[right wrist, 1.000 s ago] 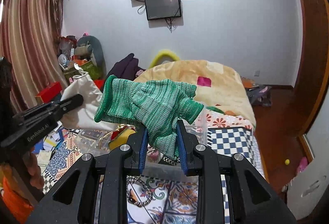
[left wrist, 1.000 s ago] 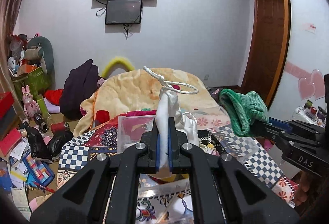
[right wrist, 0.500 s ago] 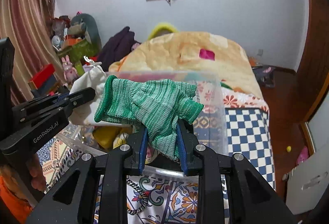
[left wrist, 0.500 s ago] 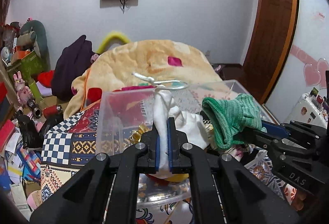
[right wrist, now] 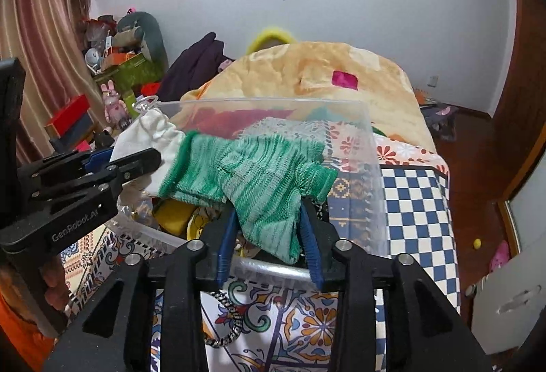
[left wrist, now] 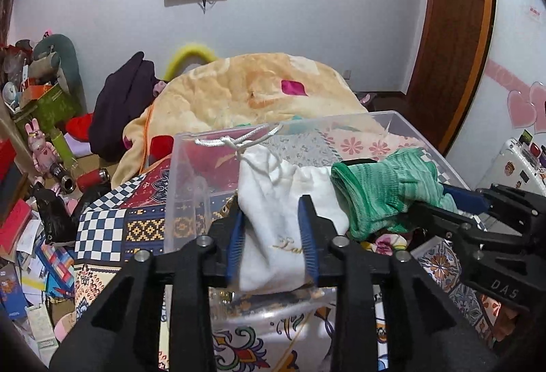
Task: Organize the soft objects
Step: 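Place the green glove and white bag into the clear box and release, then grasp the bagged grey knit item with the left tool while the right tool grasps the chain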
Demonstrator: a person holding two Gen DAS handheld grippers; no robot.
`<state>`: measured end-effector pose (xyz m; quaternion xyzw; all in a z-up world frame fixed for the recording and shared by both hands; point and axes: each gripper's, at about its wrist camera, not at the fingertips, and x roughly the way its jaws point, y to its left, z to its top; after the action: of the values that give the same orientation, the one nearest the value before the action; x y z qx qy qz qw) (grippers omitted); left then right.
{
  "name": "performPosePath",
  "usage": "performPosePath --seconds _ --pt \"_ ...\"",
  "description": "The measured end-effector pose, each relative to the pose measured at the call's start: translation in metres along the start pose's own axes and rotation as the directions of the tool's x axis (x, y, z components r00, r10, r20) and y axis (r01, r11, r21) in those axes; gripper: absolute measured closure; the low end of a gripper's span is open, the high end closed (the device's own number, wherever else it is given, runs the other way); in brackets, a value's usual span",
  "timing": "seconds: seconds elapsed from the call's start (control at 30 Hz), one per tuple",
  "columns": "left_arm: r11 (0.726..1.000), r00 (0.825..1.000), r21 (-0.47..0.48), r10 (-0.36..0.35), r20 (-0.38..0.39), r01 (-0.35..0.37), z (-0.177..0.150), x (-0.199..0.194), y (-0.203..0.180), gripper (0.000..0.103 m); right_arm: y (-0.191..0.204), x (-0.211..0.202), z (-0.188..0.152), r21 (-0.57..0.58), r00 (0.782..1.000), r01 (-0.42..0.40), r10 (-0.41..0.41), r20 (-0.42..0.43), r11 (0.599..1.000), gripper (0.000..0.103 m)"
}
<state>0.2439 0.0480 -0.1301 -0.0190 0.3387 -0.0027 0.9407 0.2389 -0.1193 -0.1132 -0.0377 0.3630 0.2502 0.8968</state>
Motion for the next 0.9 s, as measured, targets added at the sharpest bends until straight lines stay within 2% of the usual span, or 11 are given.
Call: performPosePath --seconds 0.13,0.27,0.33,0.47,0.53,0.63,0.9 --pt "1.000 1.000 0.010 -0.010 0.028 0.009 -0.002 -0.015 -0.002 0.058 -0.001 -0.009 -0.001 -0.010 1.000 0.001 0.000 0.020 1.000 0.063" --pt "1.000 0.998 0.007 -0.029 0.063 0.029 -0.004 -0.034 -0.003 0.052 0.002 -0.020 -0.003 -0.033 0.999 0.004 -0.002 0.048 0.999 0.060" --pt "0.999 0.996 0.005 -0.037 0.080 0.036 -0.005 -0.044 -0.003 0.045 0.003 -0.026 -0.005 -0.042 0.998 -0.005 0.007 0.063 0.999 0.051" --pt "0.999 0.993 -0.004 -0.043 0.107 0.043 -0.007 -0.061 -0.001 0.032 0.009 -0.035 -0.011 -0.070 0.996 -0.010 0.016 0.085 0.998 0.048" --pt "0.999 0.992 -0.010 -0.042 0.116 0.043 -0.009 -0.068 0.001 0.025 0.012 -0.036 -0.015 -0.085 0.997 -0.022 0.028 0.078 0.996 0.048" --pt "0.999 0.992 -0.013 -0.046 0.115 0.048 -0.016 -0.075 0.004 0.022 0.019 -0.032 -0.023 -0.108 0.998 -0.040 0.046 0.053 0.993 0.047" --pt "0.998 0.998 -0.014 -0.062 0.029 0.062 -0.048 -0.069 0.009 0.020 0.034 0.003 -0.051 -0.167 0.995 -0.086 0.074 -0.073 0.982 0.045"
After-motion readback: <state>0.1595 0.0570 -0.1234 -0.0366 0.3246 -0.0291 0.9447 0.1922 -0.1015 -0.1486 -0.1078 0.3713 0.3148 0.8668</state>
